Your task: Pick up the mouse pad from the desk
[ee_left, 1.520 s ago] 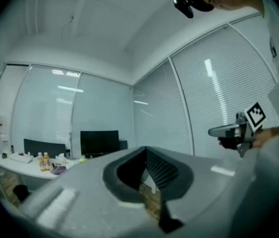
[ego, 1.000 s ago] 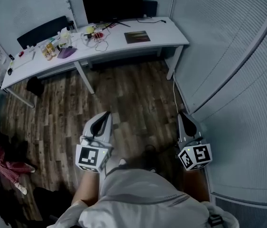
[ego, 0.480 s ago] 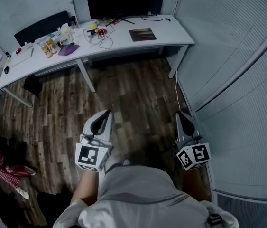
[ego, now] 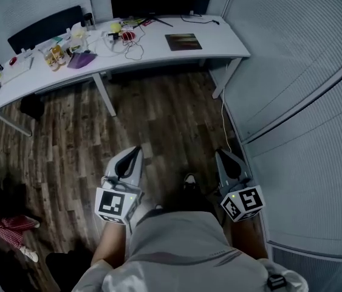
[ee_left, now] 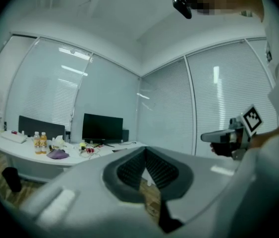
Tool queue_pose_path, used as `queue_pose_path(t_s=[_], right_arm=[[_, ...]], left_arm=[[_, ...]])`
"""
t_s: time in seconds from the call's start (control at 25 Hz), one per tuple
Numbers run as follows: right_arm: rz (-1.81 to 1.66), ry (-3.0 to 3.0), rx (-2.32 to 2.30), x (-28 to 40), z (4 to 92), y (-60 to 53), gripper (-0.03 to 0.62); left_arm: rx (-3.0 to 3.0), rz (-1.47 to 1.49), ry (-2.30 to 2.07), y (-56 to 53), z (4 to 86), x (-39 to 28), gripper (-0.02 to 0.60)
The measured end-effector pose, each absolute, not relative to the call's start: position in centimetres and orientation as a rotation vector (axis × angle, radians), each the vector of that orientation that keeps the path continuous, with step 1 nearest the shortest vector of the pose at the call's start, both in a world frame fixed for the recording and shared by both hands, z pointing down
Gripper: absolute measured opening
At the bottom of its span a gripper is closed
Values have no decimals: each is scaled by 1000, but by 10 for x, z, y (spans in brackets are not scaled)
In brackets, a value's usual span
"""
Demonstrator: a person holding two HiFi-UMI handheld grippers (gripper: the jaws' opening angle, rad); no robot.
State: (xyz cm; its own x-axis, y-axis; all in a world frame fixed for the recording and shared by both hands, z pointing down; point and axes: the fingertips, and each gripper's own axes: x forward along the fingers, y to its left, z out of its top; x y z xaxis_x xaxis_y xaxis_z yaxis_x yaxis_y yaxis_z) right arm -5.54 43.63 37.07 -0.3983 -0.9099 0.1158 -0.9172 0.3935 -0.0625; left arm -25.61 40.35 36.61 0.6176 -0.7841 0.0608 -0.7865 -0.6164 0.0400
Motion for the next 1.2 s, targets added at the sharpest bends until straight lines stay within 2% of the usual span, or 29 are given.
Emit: queue_pose_path(t_s=[0.24, 0.88, 1.2], right_arm=[[153, -2605, 1650, -48, 375, 368, 5], [257, -2704, 1544, 94, 377, 111, 5], [286, -2754, 1409, 118, 391, 36, 6]], left_arm=[[2771, 92, -1362, 343, 371, -246, 3], [2721, 195, -1473, 119, 360, -108, 2], [2681, 222, -1484, 46, 367, -70, 2]])
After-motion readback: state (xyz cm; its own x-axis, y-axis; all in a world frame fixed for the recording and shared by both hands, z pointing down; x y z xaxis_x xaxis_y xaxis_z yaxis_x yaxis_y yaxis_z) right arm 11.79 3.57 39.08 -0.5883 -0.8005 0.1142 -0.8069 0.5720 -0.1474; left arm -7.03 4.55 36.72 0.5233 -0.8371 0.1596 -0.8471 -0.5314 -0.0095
